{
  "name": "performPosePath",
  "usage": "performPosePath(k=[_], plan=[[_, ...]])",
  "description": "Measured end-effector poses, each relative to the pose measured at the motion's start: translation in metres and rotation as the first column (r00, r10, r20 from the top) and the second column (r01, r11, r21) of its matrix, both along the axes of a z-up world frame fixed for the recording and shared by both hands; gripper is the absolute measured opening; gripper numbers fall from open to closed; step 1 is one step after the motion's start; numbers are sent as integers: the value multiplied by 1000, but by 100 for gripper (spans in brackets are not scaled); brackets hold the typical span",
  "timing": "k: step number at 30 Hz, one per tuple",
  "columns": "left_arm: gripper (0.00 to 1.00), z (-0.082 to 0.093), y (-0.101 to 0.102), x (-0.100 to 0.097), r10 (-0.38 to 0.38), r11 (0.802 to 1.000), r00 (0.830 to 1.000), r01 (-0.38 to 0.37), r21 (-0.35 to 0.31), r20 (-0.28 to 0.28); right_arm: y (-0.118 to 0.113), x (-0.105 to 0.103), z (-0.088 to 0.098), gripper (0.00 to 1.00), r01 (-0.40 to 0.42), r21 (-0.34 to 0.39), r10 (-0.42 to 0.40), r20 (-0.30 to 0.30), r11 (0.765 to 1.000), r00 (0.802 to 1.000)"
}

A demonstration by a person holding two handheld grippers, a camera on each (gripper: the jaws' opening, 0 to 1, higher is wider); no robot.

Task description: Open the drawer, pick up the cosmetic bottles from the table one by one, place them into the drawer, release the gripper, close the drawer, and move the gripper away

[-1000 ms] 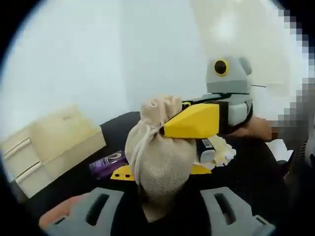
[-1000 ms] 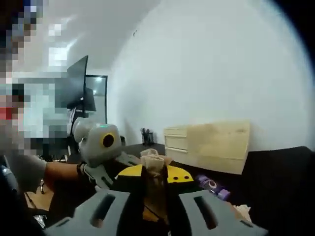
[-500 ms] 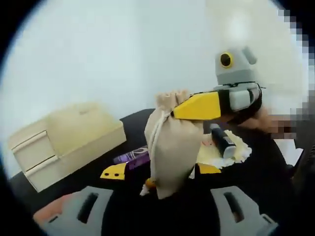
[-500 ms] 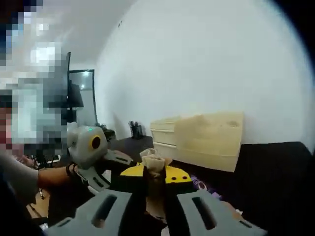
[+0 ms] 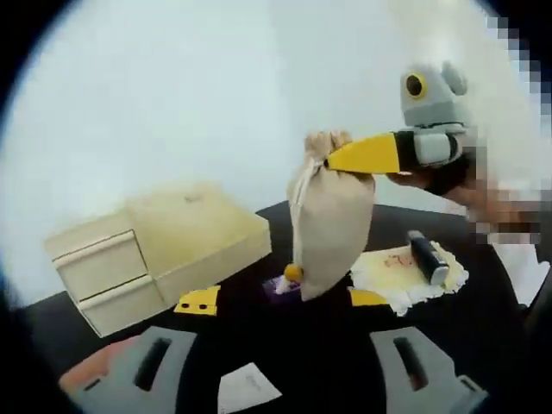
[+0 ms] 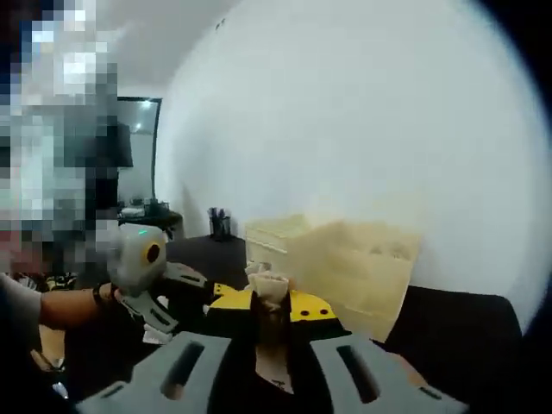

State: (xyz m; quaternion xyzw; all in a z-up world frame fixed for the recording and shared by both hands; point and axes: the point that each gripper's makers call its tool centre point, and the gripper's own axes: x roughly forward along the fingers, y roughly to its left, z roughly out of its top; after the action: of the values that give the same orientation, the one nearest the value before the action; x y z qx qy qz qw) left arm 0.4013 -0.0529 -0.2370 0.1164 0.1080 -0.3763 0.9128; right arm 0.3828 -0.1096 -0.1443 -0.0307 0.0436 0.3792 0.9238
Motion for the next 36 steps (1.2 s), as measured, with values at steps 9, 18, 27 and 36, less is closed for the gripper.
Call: performPosePath(k=[9, 18, 27, 36], plan=[[56, 49, 7, 18, 25, 988, 996, -12, 156, -86, -6, 7, 33, 9, 34, -12, -34, 36, 999, 999], [62, 87, 5, 9, -51, 997, 988, 44, -56, -147, -18, 26, 52, 9, 67, -5, -67, 20, 998, 998], [64, 91, 27, 20, 78, 997, 992, -74, 36, -99, -17, 46, 51, 9, 67, -3, -67, -12, 998, 998], [80, 74, 47, 34, 93, 996, 983, -91, 21, -158, -11, 76, 50, 9, 90, -20, -91, -19, 996, 996]])
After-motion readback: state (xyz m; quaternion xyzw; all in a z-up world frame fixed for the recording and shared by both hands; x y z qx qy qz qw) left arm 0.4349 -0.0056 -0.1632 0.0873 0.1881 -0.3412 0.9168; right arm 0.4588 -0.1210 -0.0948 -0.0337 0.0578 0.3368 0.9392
